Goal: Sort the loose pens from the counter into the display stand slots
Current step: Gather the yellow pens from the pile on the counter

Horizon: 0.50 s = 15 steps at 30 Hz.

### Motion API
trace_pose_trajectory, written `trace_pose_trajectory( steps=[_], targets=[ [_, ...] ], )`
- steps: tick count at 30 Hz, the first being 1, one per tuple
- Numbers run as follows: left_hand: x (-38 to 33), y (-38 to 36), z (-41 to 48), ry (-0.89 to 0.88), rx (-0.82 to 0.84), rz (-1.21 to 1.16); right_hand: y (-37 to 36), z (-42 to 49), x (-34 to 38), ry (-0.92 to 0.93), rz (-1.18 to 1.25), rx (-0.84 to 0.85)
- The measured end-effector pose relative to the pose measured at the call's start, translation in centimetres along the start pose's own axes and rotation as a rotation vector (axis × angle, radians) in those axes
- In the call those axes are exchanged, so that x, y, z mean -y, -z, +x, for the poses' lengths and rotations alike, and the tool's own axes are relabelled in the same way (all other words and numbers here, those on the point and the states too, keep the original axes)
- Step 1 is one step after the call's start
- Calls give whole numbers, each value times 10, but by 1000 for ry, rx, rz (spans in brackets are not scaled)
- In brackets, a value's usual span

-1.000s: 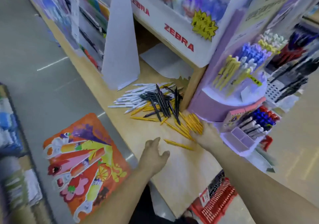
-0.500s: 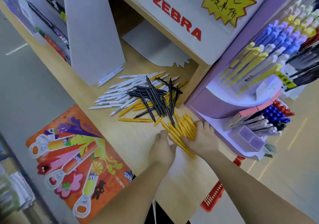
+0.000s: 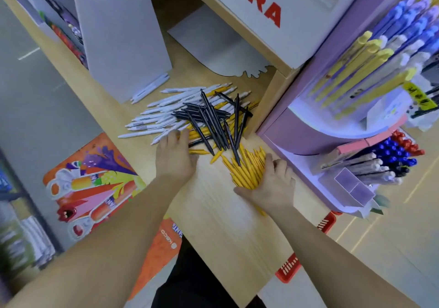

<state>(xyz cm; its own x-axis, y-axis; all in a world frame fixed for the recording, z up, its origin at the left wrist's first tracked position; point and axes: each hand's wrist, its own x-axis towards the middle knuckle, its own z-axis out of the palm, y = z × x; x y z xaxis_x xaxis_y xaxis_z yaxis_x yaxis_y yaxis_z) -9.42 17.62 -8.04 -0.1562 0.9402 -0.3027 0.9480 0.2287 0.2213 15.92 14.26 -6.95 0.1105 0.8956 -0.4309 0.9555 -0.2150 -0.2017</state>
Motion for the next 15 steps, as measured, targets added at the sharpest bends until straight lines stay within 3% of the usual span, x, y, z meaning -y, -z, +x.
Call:
trace_pose_trajectory(
  steps=[5,15],
  targets=[
    [8,18,19,17,93,39,3,2,-8,-17,77,3],
    [-30,-13,-28,107,129,-302,5,-7,-6,-190,294,-26]
  ],
)
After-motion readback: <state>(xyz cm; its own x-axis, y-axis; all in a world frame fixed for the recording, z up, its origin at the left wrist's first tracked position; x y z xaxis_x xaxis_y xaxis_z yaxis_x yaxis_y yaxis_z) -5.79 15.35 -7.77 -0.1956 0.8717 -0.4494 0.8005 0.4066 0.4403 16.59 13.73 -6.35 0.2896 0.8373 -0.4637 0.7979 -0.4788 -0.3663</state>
